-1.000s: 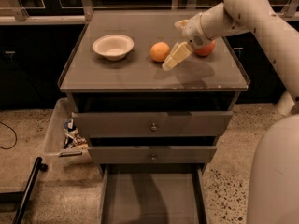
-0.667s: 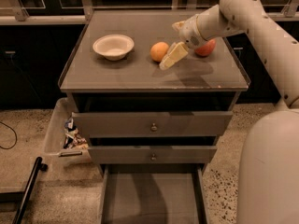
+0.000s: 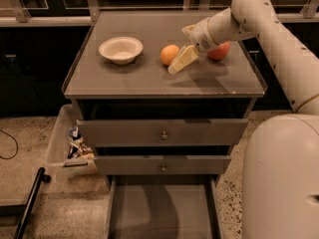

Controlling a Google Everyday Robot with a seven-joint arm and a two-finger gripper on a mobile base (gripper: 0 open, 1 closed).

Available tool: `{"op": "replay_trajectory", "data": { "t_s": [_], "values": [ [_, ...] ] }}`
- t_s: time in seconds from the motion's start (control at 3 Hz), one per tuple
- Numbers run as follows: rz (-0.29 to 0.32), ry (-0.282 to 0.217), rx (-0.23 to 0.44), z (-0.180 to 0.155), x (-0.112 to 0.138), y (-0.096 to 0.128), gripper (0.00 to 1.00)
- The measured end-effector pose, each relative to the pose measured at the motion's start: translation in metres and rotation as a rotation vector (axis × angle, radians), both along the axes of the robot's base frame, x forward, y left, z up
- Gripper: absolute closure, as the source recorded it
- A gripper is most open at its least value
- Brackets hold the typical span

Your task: Place orange into bottom drawer

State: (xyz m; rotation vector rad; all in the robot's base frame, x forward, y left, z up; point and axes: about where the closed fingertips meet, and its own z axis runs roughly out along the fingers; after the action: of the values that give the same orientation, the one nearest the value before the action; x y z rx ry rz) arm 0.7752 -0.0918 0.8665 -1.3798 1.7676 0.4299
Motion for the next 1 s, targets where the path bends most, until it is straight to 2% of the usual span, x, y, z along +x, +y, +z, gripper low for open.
{"op": "replay_trajectory", "data": {
  "t_s": [0.33,1.0],
  "values": [
    [0.000,0.000,0.000,0.0000,0.0000,0.0000,0.19],
    [0.000,0.000,0.000,-0.0001,0.0000,0.0001,0.66]
  ]
}}
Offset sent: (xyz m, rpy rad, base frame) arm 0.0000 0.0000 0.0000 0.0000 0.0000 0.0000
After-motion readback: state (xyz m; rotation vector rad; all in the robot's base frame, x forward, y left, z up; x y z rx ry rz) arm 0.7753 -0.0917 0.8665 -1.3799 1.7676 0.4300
